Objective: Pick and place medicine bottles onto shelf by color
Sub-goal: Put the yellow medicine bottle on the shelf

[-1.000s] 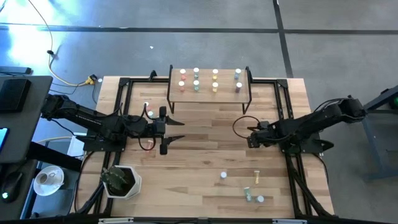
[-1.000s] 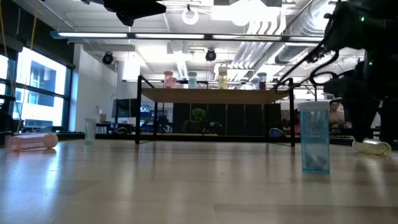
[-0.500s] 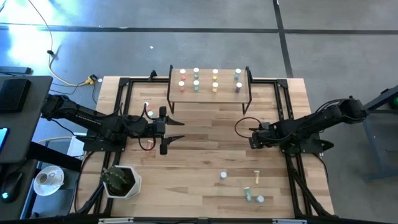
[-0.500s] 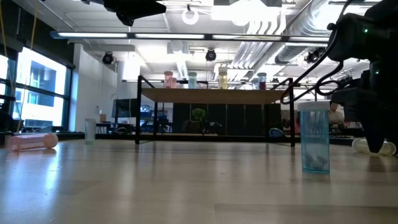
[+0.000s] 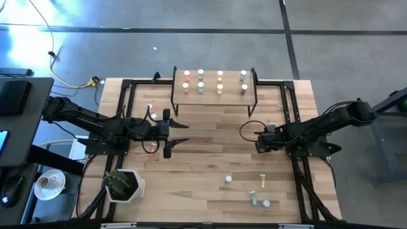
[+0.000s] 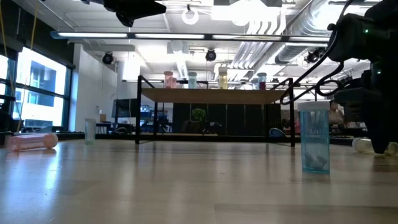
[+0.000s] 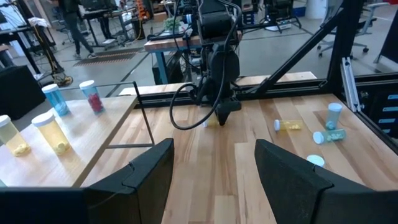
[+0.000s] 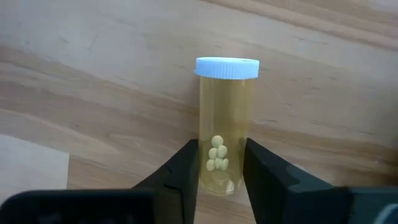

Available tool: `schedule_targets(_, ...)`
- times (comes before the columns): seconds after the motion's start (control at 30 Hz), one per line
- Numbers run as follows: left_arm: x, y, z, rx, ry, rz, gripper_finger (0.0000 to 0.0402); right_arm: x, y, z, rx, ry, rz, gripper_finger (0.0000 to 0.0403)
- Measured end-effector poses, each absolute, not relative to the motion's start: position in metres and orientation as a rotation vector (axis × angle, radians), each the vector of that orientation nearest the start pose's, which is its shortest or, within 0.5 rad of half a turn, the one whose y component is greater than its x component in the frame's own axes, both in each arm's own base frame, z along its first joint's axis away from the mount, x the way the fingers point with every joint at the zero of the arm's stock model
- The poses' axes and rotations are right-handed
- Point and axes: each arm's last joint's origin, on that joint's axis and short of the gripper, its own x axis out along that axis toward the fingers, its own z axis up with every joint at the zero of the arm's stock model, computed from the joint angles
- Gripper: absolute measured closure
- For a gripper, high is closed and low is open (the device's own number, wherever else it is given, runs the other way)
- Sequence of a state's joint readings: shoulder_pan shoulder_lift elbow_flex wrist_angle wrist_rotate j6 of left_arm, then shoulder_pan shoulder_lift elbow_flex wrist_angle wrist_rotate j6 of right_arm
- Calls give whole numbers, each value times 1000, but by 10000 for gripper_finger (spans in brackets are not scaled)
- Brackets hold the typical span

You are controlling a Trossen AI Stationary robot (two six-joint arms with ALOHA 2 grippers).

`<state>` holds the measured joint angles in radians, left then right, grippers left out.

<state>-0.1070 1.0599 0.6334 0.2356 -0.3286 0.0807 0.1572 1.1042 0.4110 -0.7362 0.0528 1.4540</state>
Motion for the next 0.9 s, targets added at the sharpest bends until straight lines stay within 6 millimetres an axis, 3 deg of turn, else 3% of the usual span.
schedule_targets(0.37, 232, -16, 269, 92, 191, 211, 186, 157, 22, 149, 918, 1115, -780, 316)
schedule_targets(0.9, 233, -16, 274, 13, 135, 215, 186, 211, 30, 192, 692, 642, -226, 317)
